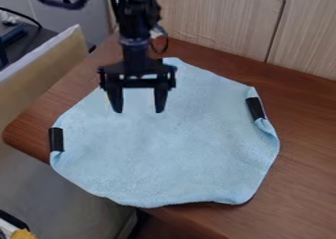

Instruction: Move the cloth to the top of the table

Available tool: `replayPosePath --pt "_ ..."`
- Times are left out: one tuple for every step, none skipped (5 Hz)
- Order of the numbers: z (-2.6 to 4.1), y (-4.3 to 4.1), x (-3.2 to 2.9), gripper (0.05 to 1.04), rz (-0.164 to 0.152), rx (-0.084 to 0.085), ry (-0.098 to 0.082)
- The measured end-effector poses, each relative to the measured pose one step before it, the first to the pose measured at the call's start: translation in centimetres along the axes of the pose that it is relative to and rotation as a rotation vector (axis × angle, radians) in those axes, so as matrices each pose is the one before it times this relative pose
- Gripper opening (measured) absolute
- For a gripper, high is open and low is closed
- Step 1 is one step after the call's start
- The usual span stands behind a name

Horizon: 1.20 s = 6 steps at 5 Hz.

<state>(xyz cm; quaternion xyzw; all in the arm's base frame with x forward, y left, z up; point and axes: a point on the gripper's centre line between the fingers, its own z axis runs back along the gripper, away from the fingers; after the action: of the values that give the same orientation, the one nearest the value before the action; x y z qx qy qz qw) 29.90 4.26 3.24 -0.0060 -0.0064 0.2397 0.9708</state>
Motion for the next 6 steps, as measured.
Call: replayPosePath --pt "-1.793 -0.001 -0.178 1.001 -0.029 -0.061 -0.0049" --pt "-0.922 0.295 0.151 1.001 0.0013 -0.0335 -0.0118" --pt "-0.338 -0.067 0.489 1.001 -0.0203 -0.0031 -0.0305" --pt "-0.479 -0.117 0.098 1.001 -0.0033 0.0182 0.0016" --pt "-0.193 -0.332 1.169 1.001 -0.0045 0.0222 -0.0218" --pt "-0.337 -0.287 1.545 1.001 0.0182 0.0126 -0.0043"
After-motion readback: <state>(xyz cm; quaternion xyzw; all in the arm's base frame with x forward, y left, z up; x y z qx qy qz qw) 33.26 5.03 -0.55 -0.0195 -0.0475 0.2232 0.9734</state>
